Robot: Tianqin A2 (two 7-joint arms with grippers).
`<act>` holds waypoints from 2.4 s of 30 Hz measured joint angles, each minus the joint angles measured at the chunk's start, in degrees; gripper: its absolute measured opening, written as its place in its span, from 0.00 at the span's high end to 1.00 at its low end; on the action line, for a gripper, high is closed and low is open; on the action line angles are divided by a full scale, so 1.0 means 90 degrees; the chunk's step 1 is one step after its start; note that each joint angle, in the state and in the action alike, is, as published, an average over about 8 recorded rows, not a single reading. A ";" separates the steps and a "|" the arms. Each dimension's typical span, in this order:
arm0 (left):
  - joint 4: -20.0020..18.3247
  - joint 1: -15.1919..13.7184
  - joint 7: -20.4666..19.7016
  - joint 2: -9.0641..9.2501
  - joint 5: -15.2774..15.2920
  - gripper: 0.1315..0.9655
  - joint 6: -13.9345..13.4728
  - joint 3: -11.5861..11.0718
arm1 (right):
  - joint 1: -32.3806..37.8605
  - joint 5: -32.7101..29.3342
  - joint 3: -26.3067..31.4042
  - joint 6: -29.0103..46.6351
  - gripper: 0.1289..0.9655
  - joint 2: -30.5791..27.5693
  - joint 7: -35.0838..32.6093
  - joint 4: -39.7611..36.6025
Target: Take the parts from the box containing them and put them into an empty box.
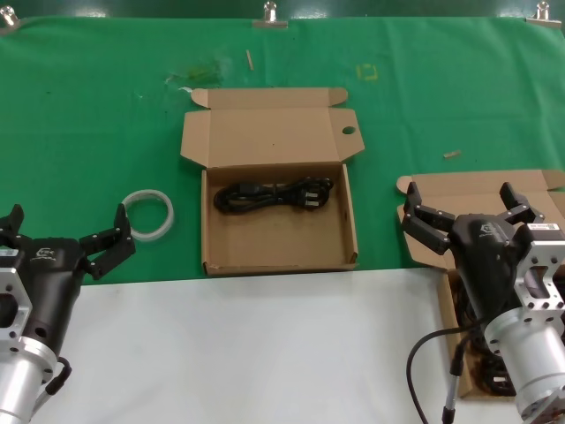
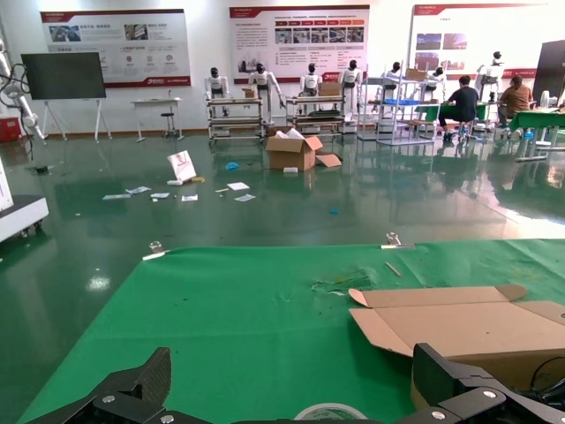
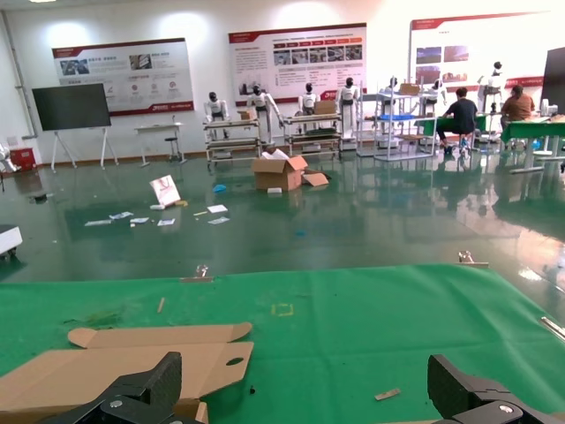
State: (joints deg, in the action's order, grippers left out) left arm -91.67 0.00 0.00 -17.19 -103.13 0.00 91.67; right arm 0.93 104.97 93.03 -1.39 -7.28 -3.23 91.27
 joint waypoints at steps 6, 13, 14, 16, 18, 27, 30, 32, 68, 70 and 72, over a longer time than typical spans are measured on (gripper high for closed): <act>0.0000 0.0000 0.0000 0.0000 0.0000 0.00 0.0000 0.0000 | 0.0000 0.0000 0.0000 0.0000 0.00 0.0000 0.0000 0.0000; 0.0000 0.0000 0.0000 0.0000 0.0000 0.00 0.0000 0.0000 | 0.0000 0.0000 0.0000 0.0000 0.00 0.0000 0.0000 0.0000; 0.0000 0.0000 0.0000 0.0000 0.0000 0.00 0.0000 0.0000 | 0.0000 0.0000 0.0000 0.0000 0.00 0.0000 0.0000 0.0000; 0.0000 0.0000 0.0000 0.0000 0.0000 0.00 0.0000 0.0000 | 0.0000 0.0000 0.0000 0.0000 0.00 0.0000 0.0000 0.0000; 0.0000 0.0000 0.0000 0.0000 0.0000 0.00 0.0000 0.0000 | 0.0000 0.0000 0.0000 0.0000 0.00 0.0000 0.0000 0.0000; 0.0000 0.0000 0.0000 0.0000 0.0000 0.00 0.0000 0.0000 | 0.0000 0.0000 0.0000 0.0000 0.00 0.0000 0.0000 0.0000; 0.0000 0.0000 0.0000 0.0000 0.0000 0.00 0.0000 0.0000 | 0.0000 0.0000 0.0000 0.0000 0.00 0.0000 0.0000 0.0000; 0.0000 0.0000 0.0000 0.0000 0.0000 0.00 0.0000 0.0000 | 0.0000 0.0000 0.0000 0.0000 0.00 0.0000 0.0000 0.0000; 0.0000 0.0000 0.0000 0.0000 0.0000 0.00 0.0000 0.0000 | 0.0000 0.0000 0.0000 0.0000 0.00 0.0000 0.0000 0.0000; 0.0000 0.0000 0.0000 0.0000 0.0000 0.00 0.0000 0.0000 | 0.0000 0.0000 0.0000 0.0000 0.00 0.0000 0.0000 0.0000; 0.0000 0.0000 0.0000 0.0000 0.0000 0.00 0.0000 0.0000 | 0.0000 0.0000 0.0000 0.0000 0.00 0.0000 0.0000 0.0000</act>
State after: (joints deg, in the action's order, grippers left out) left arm -91.67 0.00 0.00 -17.19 -103.13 0.00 91.67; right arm 0.93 104.97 93.03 -1.39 -7.28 -3.23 91.27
